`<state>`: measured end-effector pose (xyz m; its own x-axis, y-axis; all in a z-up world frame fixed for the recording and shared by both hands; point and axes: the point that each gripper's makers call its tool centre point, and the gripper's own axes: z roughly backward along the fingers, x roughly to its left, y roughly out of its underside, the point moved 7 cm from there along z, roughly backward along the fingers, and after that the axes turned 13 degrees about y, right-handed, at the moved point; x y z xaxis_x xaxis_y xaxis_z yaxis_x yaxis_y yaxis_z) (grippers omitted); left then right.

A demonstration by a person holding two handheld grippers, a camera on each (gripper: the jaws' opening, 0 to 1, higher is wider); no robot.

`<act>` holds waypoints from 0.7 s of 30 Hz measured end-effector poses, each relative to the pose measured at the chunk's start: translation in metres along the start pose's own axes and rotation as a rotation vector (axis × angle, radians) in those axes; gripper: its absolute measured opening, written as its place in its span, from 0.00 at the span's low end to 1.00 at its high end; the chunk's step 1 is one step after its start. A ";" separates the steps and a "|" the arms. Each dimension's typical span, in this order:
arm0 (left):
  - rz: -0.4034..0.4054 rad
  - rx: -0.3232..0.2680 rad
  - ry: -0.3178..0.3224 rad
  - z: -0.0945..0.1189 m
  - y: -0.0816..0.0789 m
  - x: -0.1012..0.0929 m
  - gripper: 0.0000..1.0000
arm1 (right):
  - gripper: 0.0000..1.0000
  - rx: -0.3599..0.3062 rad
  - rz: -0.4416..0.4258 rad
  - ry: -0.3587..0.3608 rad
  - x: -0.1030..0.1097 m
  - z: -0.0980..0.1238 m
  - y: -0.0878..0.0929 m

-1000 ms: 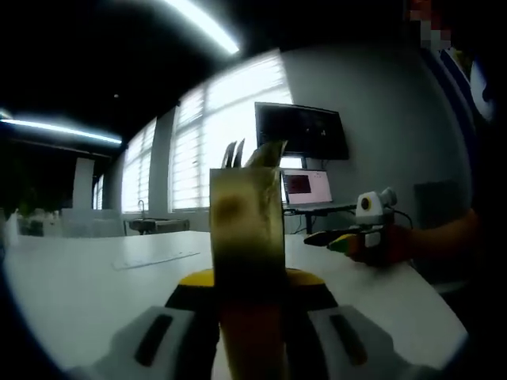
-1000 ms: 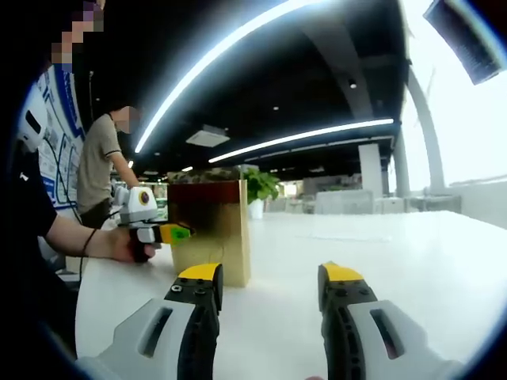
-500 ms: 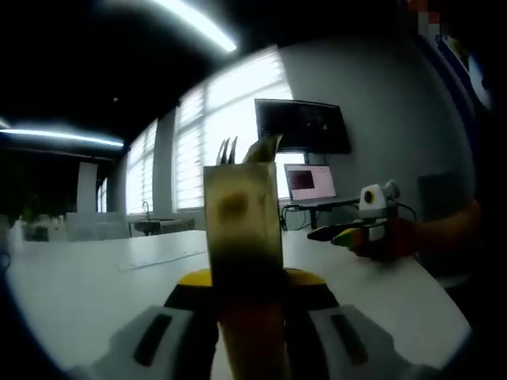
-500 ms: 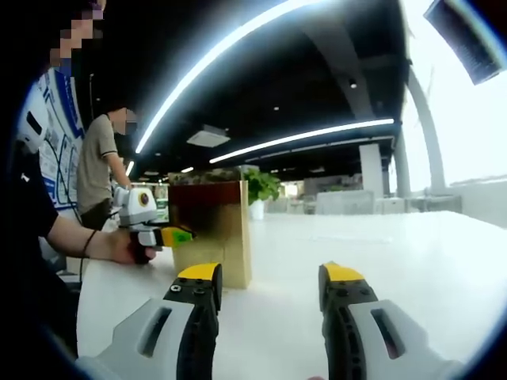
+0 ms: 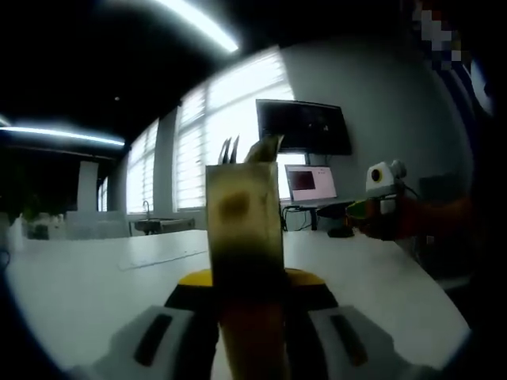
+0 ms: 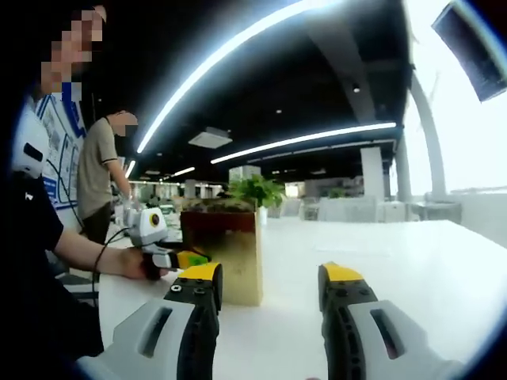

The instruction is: Extract single mask from mask box in order stack masks on table

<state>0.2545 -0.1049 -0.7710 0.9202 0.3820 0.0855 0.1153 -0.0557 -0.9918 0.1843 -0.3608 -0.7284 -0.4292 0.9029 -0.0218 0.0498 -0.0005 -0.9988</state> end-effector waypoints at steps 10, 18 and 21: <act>-0.002 0.001 -0.004 0.000 0.000 -0.002 0.33 | 0.44 0.024 0.138 -0.123 0.016 -0.009 -0.034; 0.002 0.005 -0.004 0.000 0.000 -0.002 0.32 | 0.38 0.045 0.158 -0.159 0.016 -0.016 -0.049; 0.013 0.006 0.002 0.002 0.000 -0.001 0.32 | 0.39 0.048 0.175 -0.168 0.016 -0.020 -0.055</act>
<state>0.2527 -0.1038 -0.7708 0.9223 0.3794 0.0732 0.1014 -0.0548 -0.9933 0.1924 -0.3383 -0.6728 -0.5619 0.8031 -0.1982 0.0953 -0.1751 -0.9799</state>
